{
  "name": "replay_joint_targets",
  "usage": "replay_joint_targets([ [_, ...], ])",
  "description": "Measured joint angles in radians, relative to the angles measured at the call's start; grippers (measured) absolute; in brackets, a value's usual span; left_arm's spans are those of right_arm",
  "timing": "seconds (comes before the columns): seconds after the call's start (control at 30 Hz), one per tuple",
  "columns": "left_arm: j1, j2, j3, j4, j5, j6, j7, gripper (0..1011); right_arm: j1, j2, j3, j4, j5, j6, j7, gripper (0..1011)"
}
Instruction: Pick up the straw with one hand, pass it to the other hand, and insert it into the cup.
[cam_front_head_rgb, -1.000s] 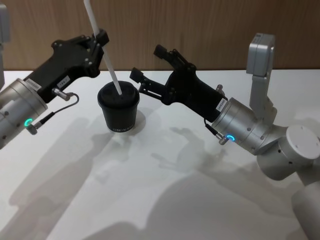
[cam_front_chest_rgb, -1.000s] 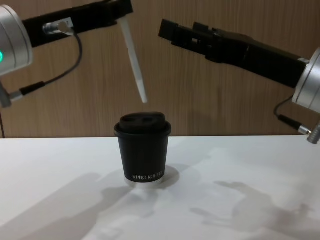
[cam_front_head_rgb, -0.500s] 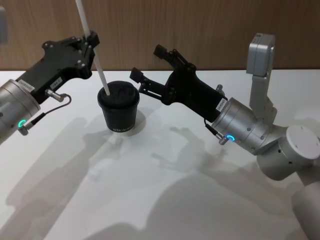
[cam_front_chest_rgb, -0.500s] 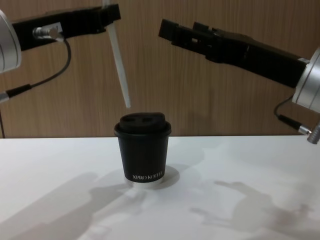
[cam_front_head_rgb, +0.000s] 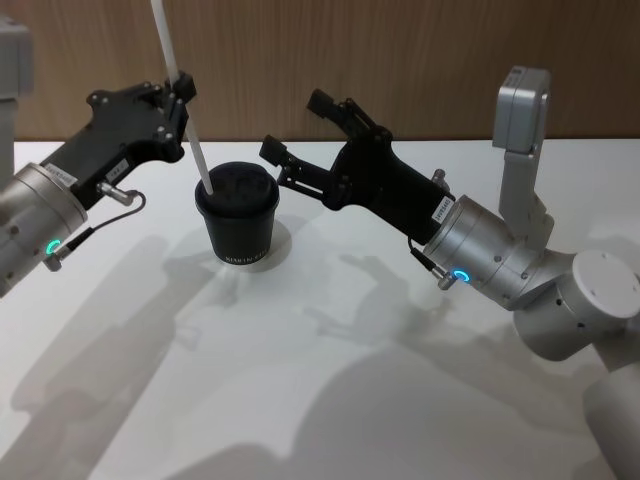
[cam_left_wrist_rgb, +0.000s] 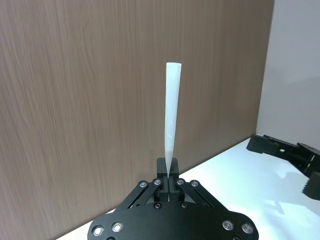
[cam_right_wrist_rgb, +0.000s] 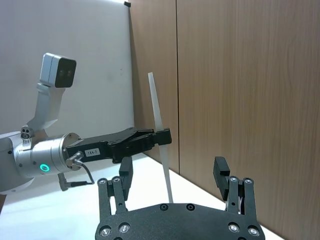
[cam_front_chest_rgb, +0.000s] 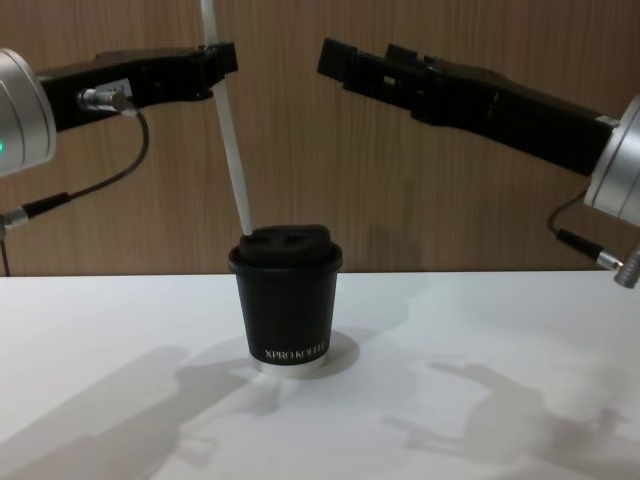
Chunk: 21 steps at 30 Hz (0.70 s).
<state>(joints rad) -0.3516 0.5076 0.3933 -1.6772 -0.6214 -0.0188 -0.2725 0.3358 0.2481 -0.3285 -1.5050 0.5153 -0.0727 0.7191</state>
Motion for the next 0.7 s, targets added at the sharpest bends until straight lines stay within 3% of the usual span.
replay_joint_targets([
  [0.7, -0.017, -0.038, -0.007, 0.043, 0.031, -0.021, 0.0, 5, 0.0, 0.0, 0.0, 0.0, 0.0, 0.0, 0.0, 1001],
])
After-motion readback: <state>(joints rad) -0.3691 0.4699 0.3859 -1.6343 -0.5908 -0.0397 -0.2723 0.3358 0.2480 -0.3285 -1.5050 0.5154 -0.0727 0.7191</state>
